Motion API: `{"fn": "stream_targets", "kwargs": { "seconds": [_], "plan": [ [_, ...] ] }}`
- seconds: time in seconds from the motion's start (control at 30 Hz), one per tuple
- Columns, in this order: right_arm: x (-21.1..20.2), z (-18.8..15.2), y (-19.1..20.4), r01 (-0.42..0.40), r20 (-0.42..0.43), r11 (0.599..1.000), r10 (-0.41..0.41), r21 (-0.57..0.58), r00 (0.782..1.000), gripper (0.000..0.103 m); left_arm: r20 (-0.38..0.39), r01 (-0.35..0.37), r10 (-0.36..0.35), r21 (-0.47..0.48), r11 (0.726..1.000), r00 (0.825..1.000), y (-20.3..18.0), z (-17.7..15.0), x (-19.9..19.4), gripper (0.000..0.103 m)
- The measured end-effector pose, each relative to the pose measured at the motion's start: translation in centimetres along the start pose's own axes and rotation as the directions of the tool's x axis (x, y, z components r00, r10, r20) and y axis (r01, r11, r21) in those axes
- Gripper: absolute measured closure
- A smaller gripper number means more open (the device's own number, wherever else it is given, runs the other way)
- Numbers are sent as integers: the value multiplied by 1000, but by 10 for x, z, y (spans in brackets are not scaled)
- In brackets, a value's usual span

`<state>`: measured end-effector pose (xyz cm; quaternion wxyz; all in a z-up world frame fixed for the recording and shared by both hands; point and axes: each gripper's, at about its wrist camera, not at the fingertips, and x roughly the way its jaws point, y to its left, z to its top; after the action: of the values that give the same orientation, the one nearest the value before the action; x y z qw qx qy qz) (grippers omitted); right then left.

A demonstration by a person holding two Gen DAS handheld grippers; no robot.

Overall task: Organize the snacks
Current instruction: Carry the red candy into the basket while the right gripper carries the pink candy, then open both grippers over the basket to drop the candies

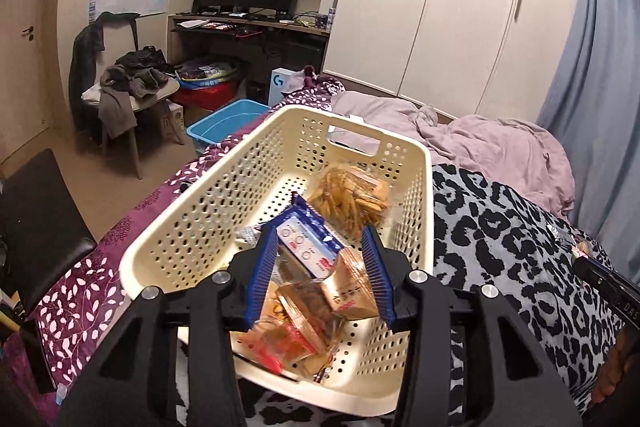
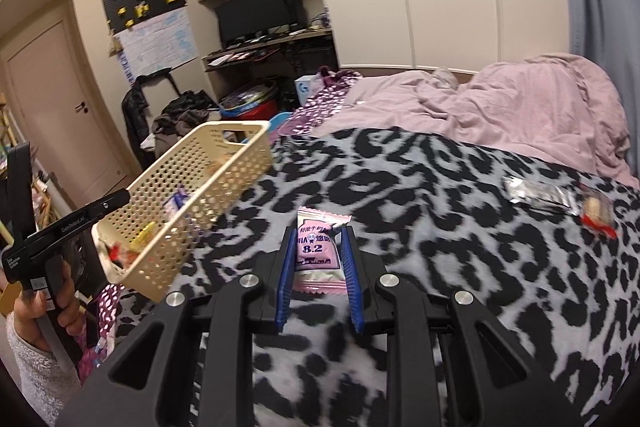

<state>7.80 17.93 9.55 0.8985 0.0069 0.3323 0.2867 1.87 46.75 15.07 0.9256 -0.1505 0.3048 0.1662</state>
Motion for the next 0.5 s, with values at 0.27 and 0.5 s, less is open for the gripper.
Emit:
{"fn": "stream_targets", "kwargs": {
  "seconds": [0.27,0.5],
  "plan": [
    [18,16,58,-103,-4,990,103,-93,995,80,75,-52,51,11,999,996,8,-3,-22,43],
    [35,22,115,-206,-31,964,204,-169,979,80,134,-101,97,19,995,986,16,-4,-42,34]
  ]
}}
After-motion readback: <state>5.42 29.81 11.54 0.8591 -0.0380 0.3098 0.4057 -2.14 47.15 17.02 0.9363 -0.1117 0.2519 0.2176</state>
